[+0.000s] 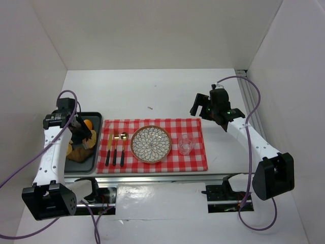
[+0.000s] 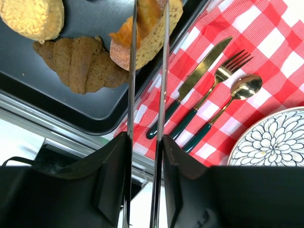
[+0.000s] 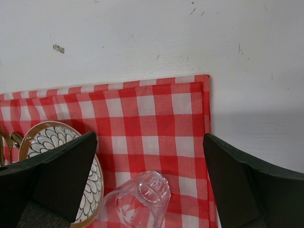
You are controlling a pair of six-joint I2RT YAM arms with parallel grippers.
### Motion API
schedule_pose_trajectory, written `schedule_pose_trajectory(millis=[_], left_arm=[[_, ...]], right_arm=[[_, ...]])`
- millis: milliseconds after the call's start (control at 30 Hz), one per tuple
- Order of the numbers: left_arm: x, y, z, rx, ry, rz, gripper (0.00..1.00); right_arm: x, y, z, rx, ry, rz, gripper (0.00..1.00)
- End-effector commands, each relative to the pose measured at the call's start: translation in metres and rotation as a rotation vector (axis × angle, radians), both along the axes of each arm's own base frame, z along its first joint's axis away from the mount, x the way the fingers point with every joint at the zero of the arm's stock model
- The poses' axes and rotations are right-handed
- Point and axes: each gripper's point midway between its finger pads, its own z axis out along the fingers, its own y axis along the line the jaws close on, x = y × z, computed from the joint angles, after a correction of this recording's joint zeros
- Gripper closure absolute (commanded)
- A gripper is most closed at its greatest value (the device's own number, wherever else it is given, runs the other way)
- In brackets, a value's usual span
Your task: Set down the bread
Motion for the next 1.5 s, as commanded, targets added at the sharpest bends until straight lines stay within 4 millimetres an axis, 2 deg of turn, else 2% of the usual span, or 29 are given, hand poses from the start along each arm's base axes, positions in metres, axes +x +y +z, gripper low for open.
schedule_pose_trajectory(millis=[0, 67, 100, 167, 200, 233, 267, 467, 533, 667, 700, 767, 833, 933, 1033, 1067, 1167, 1267, 1467], left_arm=[[0.009, -0.002, 0.023, -0.016, -0.087, 0.014, 0.60], [0.010, -0.002, 0.032, -0.012, -0.111, 0.013, 0.62], [0.008, -0.003, 0.031, -0.013, -0.102, 0.014, 0.67], [0.012, -0.002, 0.043, -0.006, -0.141, 0.013, 0.75], [0.008, -0.002, 0.044, -0.006, -0.140, 0.013, 0.79], [0.010, -0.002, 0.051, -0.004, -0.155, 0.013, 0.91], [0.011, -0.002, 0.054, -0.002, -0.164, 0.013, 0.95], [0.019, -0.008, 0.089, -0.011, -0.264, -0.040, 1.00], [0.021, -0.013, 0.090, -0.034, -0.268, -0.070, 1.00], [0.035, -0.053, 0.101, -0.135, -0.347, -0.276, 1.00], [0.036, -0.071, 0.104, -0.201, -0.375, -0.342, 1.00], [0.040, -0.099, 0.111, -0.258, -0.423, -0.467, 1.00], [0.036, -0.130, 0.106, -0.337, -0.406, -0.601, 1.00], [0.029, -0.163, 0.102, -0.402, -0.391, -0.735, 1.00], [0.025, -0.184, 0.092, -0.436, -0.367, -0.821, 1.00], [0.022, -0.193, 0.084, -0.448, -0.339, -0.850, 1.00], [0.014, -0.212, 0.059, -0.480, -0.263, -0.936, 1.00], [0.008, -0.227, 0.049, -0.488, -0.238, -0.984, 1.00], [-0.002, -0.241, 0.023, -0.479, -0.149, -1.037, 1.00]], right_arm=[[0.004, -0.001, 0.014, 0.015, -0.053, -0.009, 0.00], [0.004, -0.001, 0.014, 0.015, -0.053, -0.009, 0.00], [0.004, -0.001, 0.014, 0.022, -0.051, -0.015, 0.00], [0.003, 0.000, 0.014, 0.027, -0.050, -0.008, 0.00], [0.003, 0.000, 0.014, 0.027, -0.050, -0.008, 0.00], [0.003, 0.000, 0.014, 0.027, -0.050, -0.008, 0.00], [0.003, 0.000, 0.014, 0.027, -0.050, -0.008, 0.00], [0.007, 0.003, 0.017, 0.036, -0.059, -0.001, 0.00], [0.007, 0.003, 0.014, 0.033, -0.050, -0.001, 0.00], [0.008, 0.000, 0.013, 0.022, -0.053, -0.015, 0.00], [0.010, 0.001, 0.019, 0.026, -0.065, -0.015, 0.00], [0.006, -0.003, 0.017, 0.013, -0.051, -0.026, 0.00], [0.006, -0.007, 0.023, 0.004, -0.065, -0.042, 0.00], [0.002, -0.014, 0.034, -0.009, -0.091, -0.067, 0.00], [-0.002, -0.021, 0.033, -0.034, -0.085, -0.096, 0.00], [-0.003, -0.022, 0.040, -0.037, -0.098, -0.091, 0.00], [-0.007, -0.027, 0.039, -0.055, -0.090, -0.109, 0.00], [-0.009, -0.032, 0.043, -0.065, -0.100, -0.126, 0.00], [-0.013, -0.037, 0.045, -0.082, -0.092, -0.142, 0.00]])
